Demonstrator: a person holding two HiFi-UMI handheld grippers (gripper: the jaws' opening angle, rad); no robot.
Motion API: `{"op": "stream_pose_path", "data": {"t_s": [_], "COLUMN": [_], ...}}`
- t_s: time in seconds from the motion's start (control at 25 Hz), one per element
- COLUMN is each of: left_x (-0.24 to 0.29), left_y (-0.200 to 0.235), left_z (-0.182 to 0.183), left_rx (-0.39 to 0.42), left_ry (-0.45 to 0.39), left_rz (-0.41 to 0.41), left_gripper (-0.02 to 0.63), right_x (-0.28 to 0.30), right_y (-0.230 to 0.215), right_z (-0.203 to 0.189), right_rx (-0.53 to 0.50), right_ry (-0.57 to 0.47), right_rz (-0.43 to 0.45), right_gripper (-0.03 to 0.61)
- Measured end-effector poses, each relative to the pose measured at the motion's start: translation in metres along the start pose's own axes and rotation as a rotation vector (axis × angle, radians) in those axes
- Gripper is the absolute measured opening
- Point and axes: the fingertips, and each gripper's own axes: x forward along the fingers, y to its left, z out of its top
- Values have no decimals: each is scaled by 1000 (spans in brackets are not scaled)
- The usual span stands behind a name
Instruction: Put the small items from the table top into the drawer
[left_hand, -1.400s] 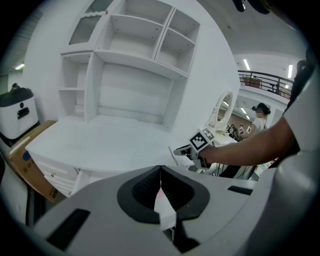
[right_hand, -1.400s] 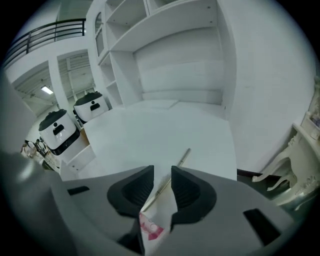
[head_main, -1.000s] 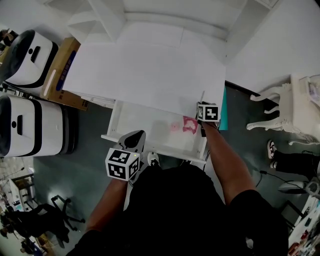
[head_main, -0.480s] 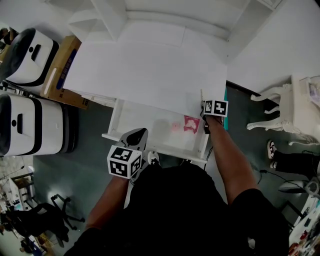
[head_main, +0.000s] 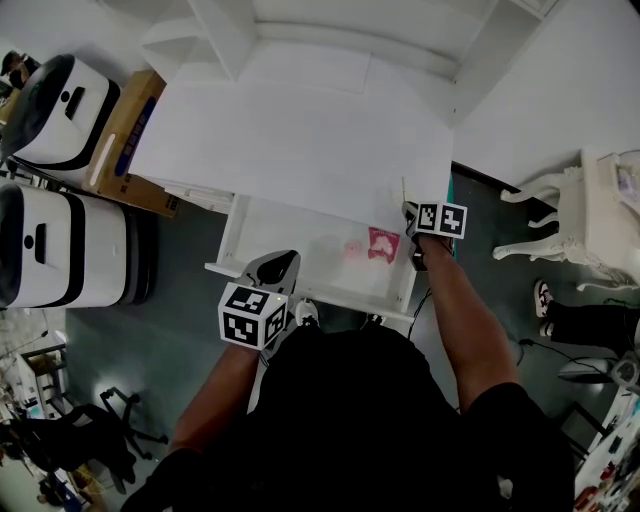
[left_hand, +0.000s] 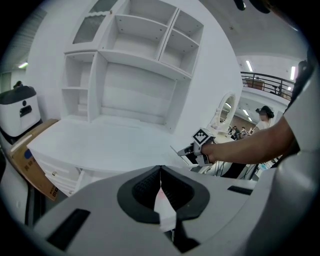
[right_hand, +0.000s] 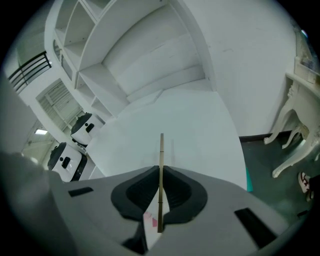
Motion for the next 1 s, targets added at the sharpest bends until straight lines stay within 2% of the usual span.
{"op": "stream_pose_path", "data": {"t_s": [0.12,0.28,0.52,0.6,0.8,1.0], "left_x": [1,1,-4,-5,-10,-16], "left_y": [-2,-3,-6,-9,-12,-11], "left_z": [0,-2,-11,-12,-17,-24], "left_rx": [5,4,-4,-4,-3,-17], "left_ry": [-2,-3,8,11,21,31], "left_rz": [-1,4,10,10,20,47], "left_gripper": [11,11,11,11,11,11], "right_x": [-17,-31,-28,-24,-3,22], "right_y": [25,61,89,87,76,68], "right_z": [-9,-47,-142,-170,-215,-240], "right_rx": [-127,-456,-964,-1094,-1304,-1466], "right_ry": [-16,37,238,316,456,540], "right_rz": [65,134,201,221,223,209], "right_gripper": [44,44,44,44,44,44]}}
